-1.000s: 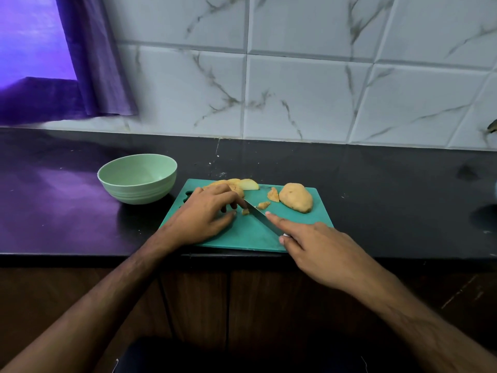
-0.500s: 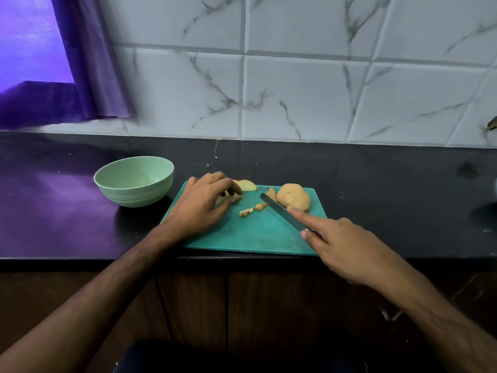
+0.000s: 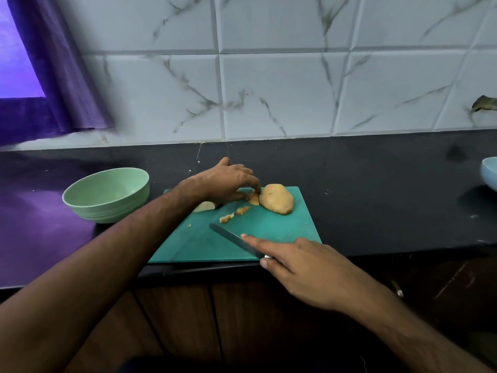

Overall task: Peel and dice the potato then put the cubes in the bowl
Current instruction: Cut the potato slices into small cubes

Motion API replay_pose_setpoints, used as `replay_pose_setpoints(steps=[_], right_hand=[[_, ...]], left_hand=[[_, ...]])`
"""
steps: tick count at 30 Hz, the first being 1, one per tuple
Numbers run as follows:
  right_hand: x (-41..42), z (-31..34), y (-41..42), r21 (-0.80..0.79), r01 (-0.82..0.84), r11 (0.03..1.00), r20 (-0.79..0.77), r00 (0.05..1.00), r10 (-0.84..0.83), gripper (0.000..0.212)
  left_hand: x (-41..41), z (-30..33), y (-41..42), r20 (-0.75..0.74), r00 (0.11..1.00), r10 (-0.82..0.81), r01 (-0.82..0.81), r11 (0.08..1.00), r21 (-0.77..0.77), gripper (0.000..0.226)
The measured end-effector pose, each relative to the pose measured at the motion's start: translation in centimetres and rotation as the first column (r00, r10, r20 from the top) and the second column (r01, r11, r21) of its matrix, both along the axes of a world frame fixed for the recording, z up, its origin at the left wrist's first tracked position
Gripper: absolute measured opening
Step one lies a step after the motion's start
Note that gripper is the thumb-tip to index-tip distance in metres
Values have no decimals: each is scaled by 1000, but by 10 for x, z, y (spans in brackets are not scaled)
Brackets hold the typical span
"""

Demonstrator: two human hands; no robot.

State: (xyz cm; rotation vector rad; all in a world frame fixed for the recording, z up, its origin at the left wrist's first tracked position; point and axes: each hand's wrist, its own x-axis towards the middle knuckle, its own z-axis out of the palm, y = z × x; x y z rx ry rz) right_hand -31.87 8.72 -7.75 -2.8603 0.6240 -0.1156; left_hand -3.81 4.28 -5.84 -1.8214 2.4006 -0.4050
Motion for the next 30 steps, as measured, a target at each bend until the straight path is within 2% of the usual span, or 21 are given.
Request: replay_pose_setpoints(steps=[3,5,9,12,14,18,21,27,30], right_hand=[[3,2,-3,5,0,1000,-6,1000,1,51],[6,1,-5,12,-2,1000,-8,1000,2,51],[9,2,-11,20,12,1000,-25,1000,-11,50],[7,5,-16,27,39,999,-31,999,-38,49],[8,9,-22,27,61,998,-46,997,-59,49],[13,15,-38,21,99,995,-83,992,-97,48],[16,17,-49,-26,151,988,-121,981,-153,48],[19,20,-51,-62,231,971,-95,967,-236,49],[15,21,-51,-54,260,964,-51,964,-263,49]], left_hand=[[6,0,0,45,998,-39,41,998,-48,24],[8,2,2,24,999,-43,45,996,-75,22],[10,5,8,-72,997,-35,27,995,-97,20],[12,10,18,-131,990,-57,28,976,-215,19],[13,16,29,-246,969,-28,-40,963,-267,19],[16,17,61,-476,876,76,-204,953,-225,30],[14,1,85,-556,825,101,-227,960,-162,22],[-5,-31,107,-617,778,118,-236,965,-113,22],[-1,-34,112,-589,792,163,-275,956,-105,25]])
